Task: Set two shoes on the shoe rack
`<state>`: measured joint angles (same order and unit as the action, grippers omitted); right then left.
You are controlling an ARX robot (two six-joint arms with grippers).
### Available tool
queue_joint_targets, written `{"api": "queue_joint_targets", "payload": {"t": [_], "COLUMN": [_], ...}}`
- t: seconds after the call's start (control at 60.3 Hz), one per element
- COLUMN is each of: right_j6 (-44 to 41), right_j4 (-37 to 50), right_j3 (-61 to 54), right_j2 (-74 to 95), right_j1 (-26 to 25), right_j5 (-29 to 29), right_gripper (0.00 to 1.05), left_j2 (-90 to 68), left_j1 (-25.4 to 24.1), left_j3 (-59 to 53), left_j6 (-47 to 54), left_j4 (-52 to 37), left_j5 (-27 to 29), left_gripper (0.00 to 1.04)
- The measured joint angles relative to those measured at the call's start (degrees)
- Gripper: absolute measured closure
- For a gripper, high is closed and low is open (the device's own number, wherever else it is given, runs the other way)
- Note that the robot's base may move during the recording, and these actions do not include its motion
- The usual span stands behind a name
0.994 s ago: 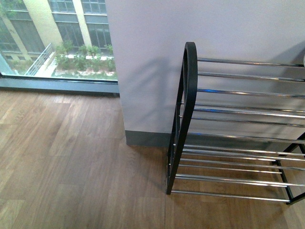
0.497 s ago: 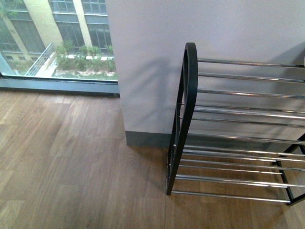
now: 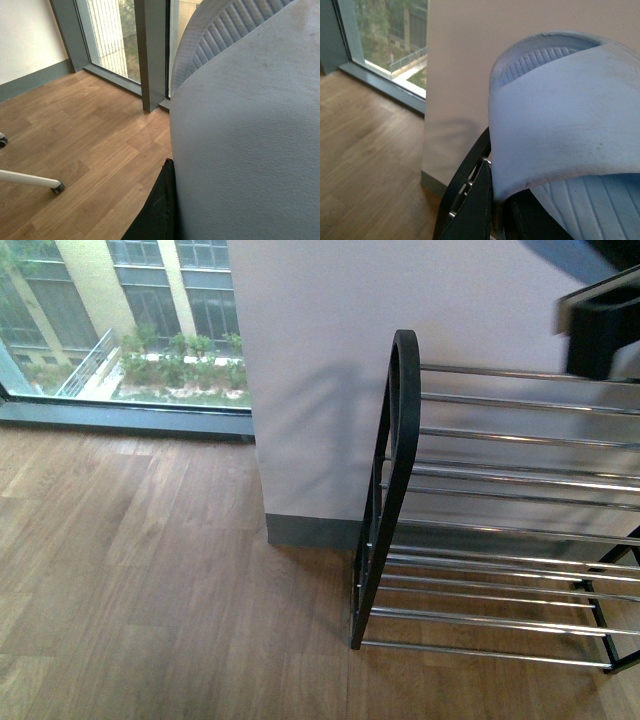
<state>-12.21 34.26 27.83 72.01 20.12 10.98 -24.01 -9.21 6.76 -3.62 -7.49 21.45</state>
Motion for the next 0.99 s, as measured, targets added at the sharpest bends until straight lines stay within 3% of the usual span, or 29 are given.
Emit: {"api": "queue_joint_targets", "payload": {"t": [0.232, 0.497, 0.729, 0.994], "right_j6": [0.7, 8.4, 16.4, 18.7], "right_j4": [2.3, -1.0, -3.0, -2.1], "right_j3": [6.7, 15.6, 17.6, 19.4], "right_j2": [15.0, 25.0, 30.9, 34.6], "right_j1": [-3.6, -10.5, -16.7, -20.3], "right_j5": [1.7, 1.9, 2.6, 4.4], "right_gripper": [1.03, 1.03, 1.03, 1.03], "left_j2": [0.0, 0.0, 0.0, 0.0], "left_j1": [0.0, 0.0, 0.0, 0.0], "left_j3": [0.0, 0.0, 0.0, 0.0], "left_j6": [0.0, 0.0, 0.0, 0.0], "left_j4": [0.0, 0.0, 0.0, 0.0], "left_j5": [0.0, 0.0, 0.0, 0.0], "left_gripper": [1.03, 1.03, 1.03, 1.03]}}
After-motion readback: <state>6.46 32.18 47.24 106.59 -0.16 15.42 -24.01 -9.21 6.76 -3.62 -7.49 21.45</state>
